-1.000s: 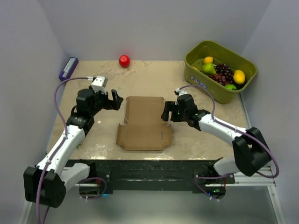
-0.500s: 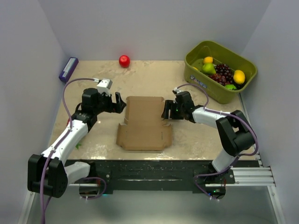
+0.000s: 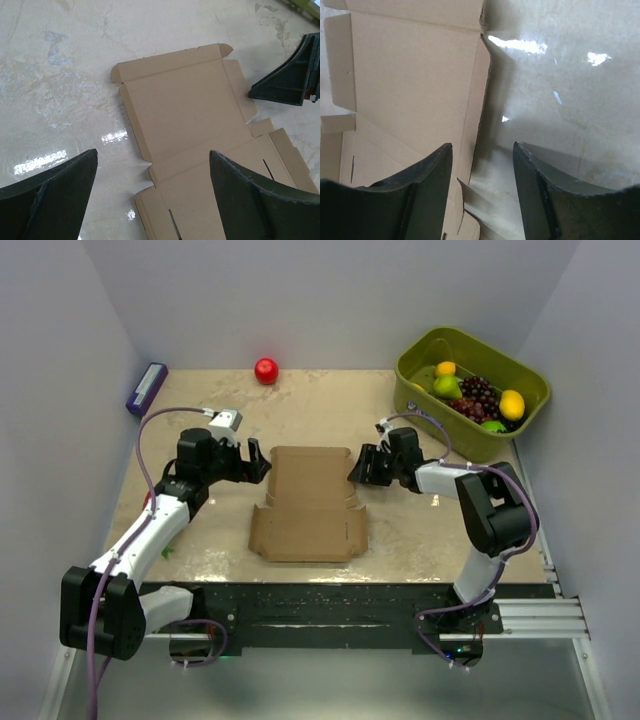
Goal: Fold the paper box
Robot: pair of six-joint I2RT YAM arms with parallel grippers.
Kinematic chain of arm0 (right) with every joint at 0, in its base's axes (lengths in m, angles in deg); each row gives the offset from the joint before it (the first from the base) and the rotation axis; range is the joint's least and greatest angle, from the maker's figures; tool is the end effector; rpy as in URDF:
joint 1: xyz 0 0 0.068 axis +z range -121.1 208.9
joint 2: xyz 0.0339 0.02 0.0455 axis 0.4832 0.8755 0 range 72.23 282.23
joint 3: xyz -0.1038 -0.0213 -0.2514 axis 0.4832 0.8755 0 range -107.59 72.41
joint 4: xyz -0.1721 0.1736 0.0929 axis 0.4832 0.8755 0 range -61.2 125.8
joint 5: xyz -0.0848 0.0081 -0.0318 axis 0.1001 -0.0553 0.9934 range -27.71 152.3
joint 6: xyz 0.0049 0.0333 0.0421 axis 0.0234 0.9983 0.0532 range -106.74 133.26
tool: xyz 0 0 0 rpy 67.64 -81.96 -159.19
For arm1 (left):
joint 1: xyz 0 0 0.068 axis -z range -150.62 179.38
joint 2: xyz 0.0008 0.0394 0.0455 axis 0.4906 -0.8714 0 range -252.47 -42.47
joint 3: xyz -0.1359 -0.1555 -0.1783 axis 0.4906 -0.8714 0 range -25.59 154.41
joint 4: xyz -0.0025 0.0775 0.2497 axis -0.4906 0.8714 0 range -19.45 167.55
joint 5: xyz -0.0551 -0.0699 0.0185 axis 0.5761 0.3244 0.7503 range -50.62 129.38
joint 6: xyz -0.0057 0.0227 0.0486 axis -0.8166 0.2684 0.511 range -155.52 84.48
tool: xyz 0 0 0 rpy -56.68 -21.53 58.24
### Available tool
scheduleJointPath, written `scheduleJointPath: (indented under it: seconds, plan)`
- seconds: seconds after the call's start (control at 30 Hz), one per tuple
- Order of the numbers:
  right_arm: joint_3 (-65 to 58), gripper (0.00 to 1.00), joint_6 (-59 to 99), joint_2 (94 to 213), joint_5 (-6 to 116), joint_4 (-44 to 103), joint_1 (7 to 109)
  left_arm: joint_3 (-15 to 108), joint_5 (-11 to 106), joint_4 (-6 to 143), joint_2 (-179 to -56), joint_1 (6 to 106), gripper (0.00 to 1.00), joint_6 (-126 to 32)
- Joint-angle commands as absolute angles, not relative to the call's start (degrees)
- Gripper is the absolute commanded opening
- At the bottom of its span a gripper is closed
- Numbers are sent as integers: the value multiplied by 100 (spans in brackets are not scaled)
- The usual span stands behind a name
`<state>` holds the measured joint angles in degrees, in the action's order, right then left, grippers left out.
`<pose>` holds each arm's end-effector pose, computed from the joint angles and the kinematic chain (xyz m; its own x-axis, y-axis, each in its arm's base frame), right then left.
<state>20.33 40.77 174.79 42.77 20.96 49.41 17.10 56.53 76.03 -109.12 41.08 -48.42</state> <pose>0.3319 0.1369 0.1475 -0.8217 0.1573 -0.5478 -0.2042 0.8161 0.5406 0.2502 -0.0625 0.2582 -0.5686 -0.1002 -0.8165 0.3265 0.8836 -0.3357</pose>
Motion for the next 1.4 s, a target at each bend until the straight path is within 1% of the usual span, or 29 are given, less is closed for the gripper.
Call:
scheduleJointPath:
  seconds: [0.0,0.17,0.27,0.37,0.4,0.43,0.47,0.6,0.73,0.9,0.93,1.0,1.03,1.13,1.2,1.23,1.37]
  plan:
    - [1950,52,4287,17751,3708,1518,4955,1958,5828,7530,-10927,4133,97,-4914]
    - [1915,46,4472,18094,3409,1184,4955,1958,5837,7521,-10927,4133,97,-4914]
    - [1915,40,4516,18191,3312,1078,4955,1958,5872,7512,-10936,4133,97,-4923]
    - [1897,23,4543,18262,3268,1034,4964,1958,5942,7486,-10936,4133,97,-4923]
    - [1862,15,4543,18288,3241,1034,4955,1958,5968,7477,-10927,4133,97,-4906]
    - [1845,4,4534,18288,3224,1060,4964,1958,6021,7459,-10918,4133,97,-4888]
    - [1810,0,4508,18262,3206,1104,4955,1950,6100,7416,-10883,4142,96,-4879]
    - [1547,0,4271,18026,3110,1394,4946,1879,6293,7222,-10681,4204,96,-4765]
    - [1186,0,3614,17630,2584,2017,4964,1932,6714,6775,-10496,4204,97,-4668]
    - [694,0,2856,17015,2293,3123,4964,2450,7882,6590,-10470,4204,98,-4370]
    - [658,0,2629,16735,2231,3422,4964,2659,8067,6563,-10531,4204,99,-4326]
    - [605,0,2426,16444,2117,3696,4955,2932,8507,6720,-10654,4186,100,-4029]
    - [579,0,2250,16190,2073,3923,4955,3186,8578,6991,-10820,4177,100,-3922]
    - [535,0,1969,15837,1897,4311,4964,3399,8736,7327,-11075,3967,100,-3771]
    - [482,0,1819,15591,1731,4653,4955,3286,9035,7144,-11068,3783,100,-4007]
    - [473,0,1679,15494,1703,4768,4955,3120,9140,6725,-11024,3764,100,-4087]
    - [473,0,1467,15160,1572,5094,4964,2873,9405,6379,-11050,3773,100,-4342]
